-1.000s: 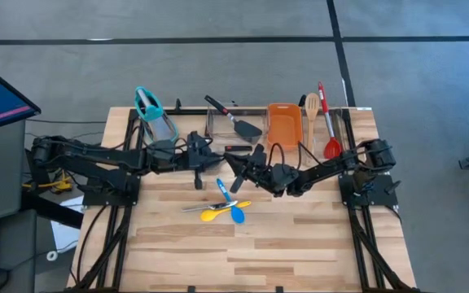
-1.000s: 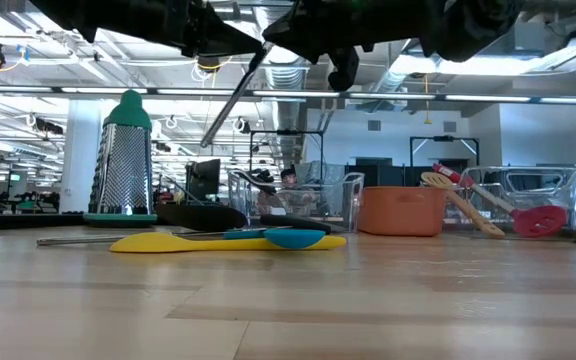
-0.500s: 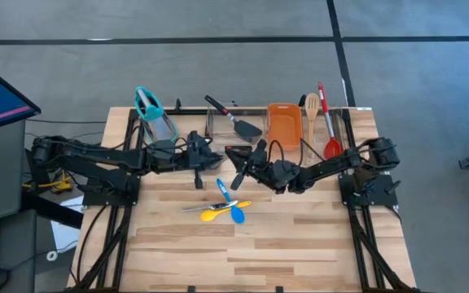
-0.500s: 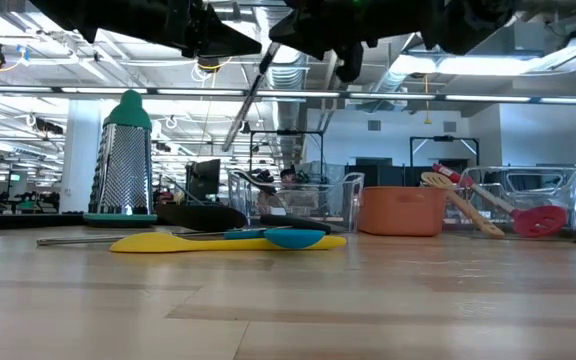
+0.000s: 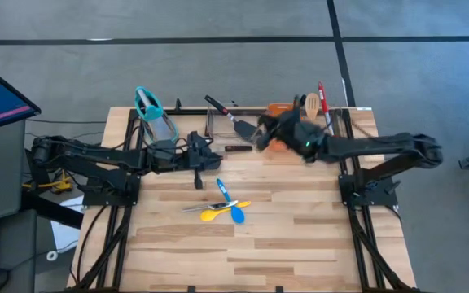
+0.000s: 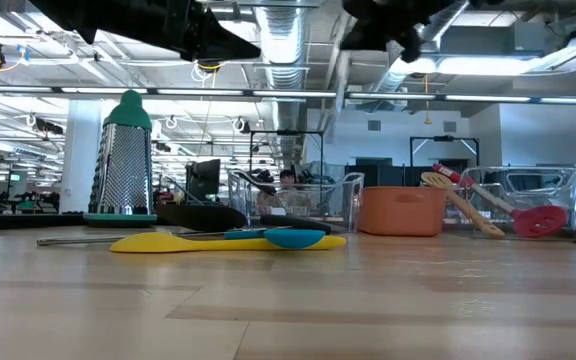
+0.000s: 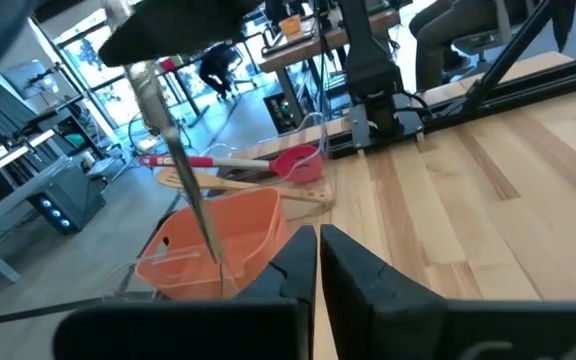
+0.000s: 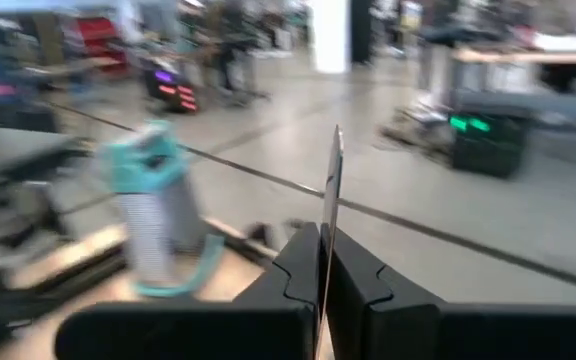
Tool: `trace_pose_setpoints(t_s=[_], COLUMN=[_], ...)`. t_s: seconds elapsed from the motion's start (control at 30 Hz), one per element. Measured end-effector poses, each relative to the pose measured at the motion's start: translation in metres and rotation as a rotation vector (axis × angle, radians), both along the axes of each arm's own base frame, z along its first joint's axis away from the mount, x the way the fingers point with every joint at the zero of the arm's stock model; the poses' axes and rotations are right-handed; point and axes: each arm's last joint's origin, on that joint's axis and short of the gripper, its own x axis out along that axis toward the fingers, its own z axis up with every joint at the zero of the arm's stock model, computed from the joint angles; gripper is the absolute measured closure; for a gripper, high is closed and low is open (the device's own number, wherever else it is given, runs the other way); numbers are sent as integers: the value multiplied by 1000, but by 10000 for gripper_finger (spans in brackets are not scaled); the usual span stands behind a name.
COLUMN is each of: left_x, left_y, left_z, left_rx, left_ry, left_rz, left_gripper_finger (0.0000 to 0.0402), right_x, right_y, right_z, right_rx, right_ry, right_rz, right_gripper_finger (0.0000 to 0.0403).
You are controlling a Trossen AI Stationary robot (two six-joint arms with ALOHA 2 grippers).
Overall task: Pick & Place Kitchen Items
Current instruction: Put the top butter knife in the orange bin
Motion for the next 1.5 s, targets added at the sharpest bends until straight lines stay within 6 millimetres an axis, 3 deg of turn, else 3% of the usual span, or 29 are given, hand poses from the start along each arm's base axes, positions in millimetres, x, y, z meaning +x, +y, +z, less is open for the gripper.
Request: trace_pose_setpoints(t_s=[0.13,0.3,0.5,0.7,0.87,1.07,1.5], left_x=[0,0,0,0,0,0,-6], left_y=[0,0,0,0,0,0,1], left_z=[-1,-2,-2,-2,-2,-2,-20], left_rx=[-1,-1,-4,-4,-4,-4,-5], left_ry=[14,17,18,18,18,18,73], left_rz=[0,0,0,1,1,1,9], left_gripper_finger=[398,398,398,398,398,398,398], right_x=[-26,-44,-55,-62,-54,-33,-9], right_y=[-27,-61,-103,-141,-164,-184,-204], right_z=[4,-7,-33,-40,-37,-39,-85], right_rx=[51,132,263,425,533,575,659], right_ry=[62,152,279,395,563,632,736], right_rz=[-119,-212,-264,-263,-239,-185,-135], right_gripper_finger=[403,403,403,403,403,403,403])
